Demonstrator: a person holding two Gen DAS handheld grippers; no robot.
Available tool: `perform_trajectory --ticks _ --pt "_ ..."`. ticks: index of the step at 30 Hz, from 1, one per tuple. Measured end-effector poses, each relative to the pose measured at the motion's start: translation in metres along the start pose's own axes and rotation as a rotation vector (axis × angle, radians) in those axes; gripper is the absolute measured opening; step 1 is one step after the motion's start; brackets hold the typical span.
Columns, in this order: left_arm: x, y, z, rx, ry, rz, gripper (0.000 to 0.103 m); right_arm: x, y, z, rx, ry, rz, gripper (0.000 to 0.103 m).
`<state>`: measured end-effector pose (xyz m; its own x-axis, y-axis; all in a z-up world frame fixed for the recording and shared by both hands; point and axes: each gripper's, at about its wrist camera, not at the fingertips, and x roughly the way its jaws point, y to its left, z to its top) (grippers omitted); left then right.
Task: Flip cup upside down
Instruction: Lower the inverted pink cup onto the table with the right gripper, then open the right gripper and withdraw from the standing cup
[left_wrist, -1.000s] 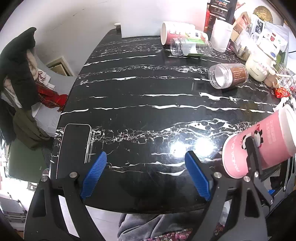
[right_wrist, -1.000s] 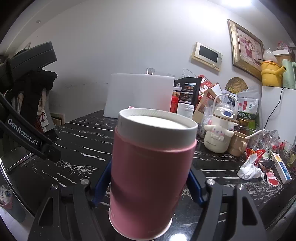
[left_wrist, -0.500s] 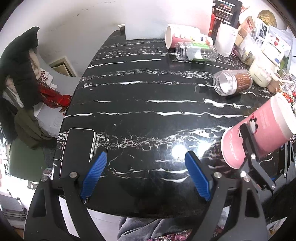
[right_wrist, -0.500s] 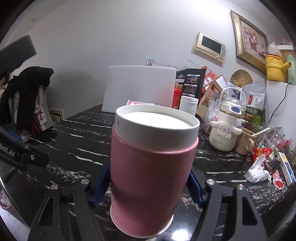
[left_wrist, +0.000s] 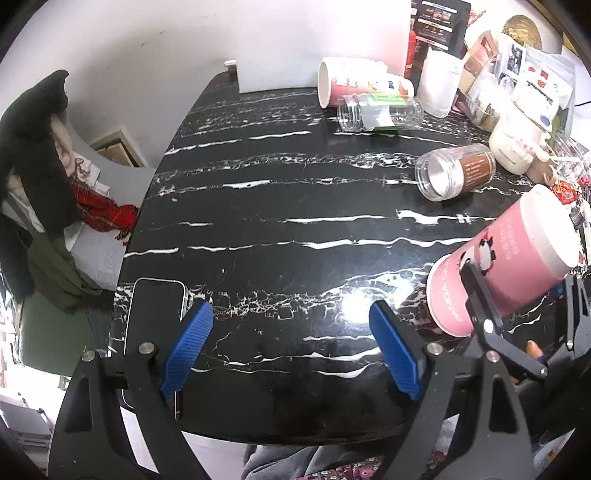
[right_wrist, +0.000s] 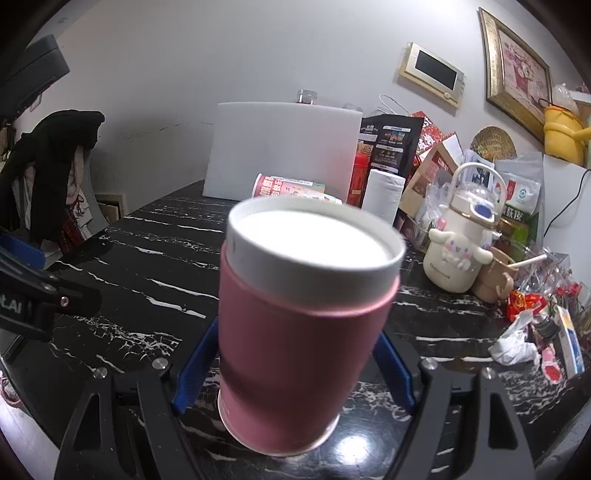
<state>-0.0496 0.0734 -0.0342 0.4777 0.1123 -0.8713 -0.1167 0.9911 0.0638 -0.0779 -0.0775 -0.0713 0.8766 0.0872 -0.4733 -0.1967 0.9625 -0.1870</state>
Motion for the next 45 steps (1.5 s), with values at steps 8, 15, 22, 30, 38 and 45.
perform_trajectory --ticks 8,15,22,30,38,45 --pt "-0.026 -0.005 0.004 0.021 -0.071 -0.024 0.086 -0.031 -0.019 0.024 0.019 0.011 0.053 0.087" --pt "-0.053 -0.013 0.007 0.049 -0.122 -0.051 0.086 -0.062 -0.036 0.045 0.039 0.04 0.063 0.088" --pt "-0.081 -0.024 0.006 0.084 -0.174 -0.06 0.086 -0.086 -0.045 0.063 0.034 0.041 0.058 0.088" --pt "-0.102 -0.035 -0.004 0.118 -0.192 -0.06 0.086 -0.1 -0.053 0.071 0.059 0.142 0.031 0.088" --pt "-0.103 -0.043 -0.015 0.137 -0.182 -0.055 0.089 -0.098 -0.053 0.06 0.077 0.226 0.023 0.088" --pt "-0.097 -0.047 -0.019 0.148 -0.163 -0.054 0.089 -0.087 -0.055 0.049 0.098 0.287 0.034 0.088"
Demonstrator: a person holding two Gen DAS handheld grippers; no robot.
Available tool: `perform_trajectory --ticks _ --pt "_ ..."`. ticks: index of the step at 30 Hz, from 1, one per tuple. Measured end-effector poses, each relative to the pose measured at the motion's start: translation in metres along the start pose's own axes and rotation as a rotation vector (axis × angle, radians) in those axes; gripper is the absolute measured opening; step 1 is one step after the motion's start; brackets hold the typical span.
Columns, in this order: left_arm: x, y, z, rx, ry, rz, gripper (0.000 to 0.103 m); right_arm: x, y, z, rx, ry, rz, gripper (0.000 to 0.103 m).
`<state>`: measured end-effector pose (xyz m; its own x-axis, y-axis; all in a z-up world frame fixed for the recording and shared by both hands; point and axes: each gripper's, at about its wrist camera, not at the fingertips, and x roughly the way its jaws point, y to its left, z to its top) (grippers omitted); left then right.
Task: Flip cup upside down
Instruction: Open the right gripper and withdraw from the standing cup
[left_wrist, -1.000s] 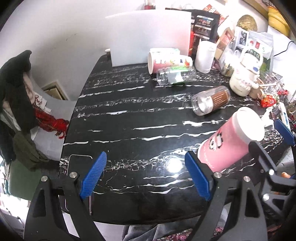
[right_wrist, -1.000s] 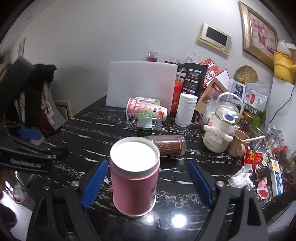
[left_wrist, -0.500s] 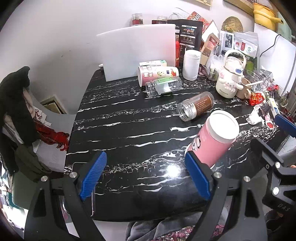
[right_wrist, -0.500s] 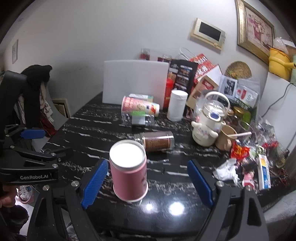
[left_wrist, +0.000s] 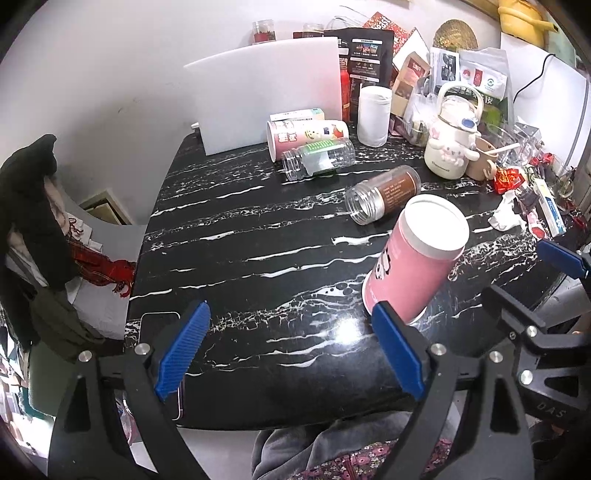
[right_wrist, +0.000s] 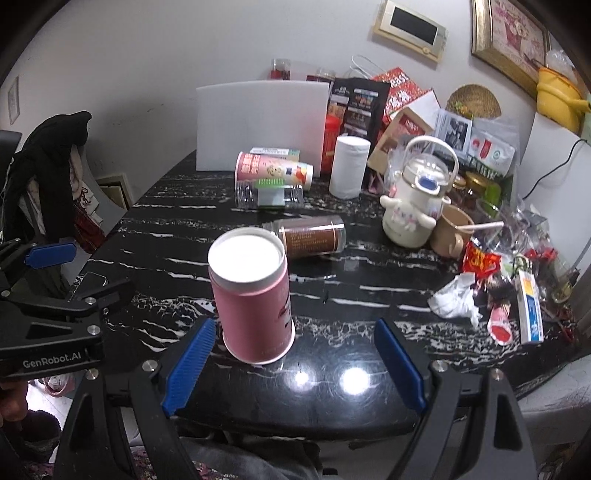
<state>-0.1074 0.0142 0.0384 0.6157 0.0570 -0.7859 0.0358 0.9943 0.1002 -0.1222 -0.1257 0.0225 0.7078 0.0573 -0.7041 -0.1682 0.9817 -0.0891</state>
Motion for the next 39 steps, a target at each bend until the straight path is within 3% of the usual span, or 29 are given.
perform_trajectory --ticks 39 --pt "0.01 -0.005 0.001 0.014 0.031 -0.012 0.089 0.011 -0.008 -0.003 0.015 0.054 0.02 0.088"
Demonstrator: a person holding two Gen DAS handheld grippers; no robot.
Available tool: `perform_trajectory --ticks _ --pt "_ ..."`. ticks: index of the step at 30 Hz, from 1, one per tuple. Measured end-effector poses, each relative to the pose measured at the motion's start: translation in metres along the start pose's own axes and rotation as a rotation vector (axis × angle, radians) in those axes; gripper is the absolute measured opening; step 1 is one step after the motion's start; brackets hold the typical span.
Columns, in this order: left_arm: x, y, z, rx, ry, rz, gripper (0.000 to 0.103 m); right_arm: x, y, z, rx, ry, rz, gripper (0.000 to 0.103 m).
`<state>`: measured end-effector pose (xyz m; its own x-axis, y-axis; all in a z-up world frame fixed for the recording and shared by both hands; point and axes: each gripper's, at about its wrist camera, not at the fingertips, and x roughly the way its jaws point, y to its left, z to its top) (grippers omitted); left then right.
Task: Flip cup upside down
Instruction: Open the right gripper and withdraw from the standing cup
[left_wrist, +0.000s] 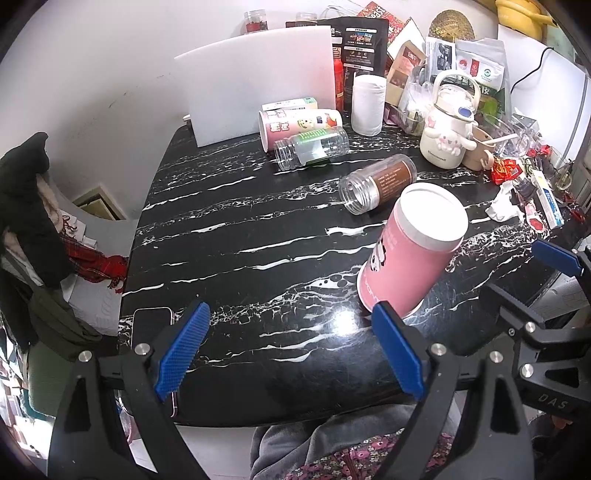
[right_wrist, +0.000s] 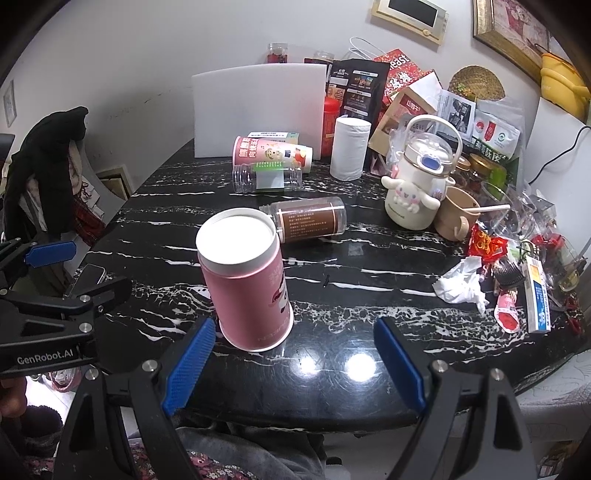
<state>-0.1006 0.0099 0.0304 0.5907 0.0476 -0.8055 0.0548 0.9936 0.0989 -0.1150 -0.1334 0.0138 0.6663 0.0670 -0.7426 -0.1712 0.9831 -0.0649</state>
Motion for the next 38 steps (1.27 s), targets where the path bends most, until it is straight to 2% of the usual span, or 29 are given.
perform_trajectory --ticks 38 --pt "0.007 0.003 0.0 0.003 0.019 -0.019 0.089 0.013 0.001 -0.002 -0.008 0.048 0.002 0.088"
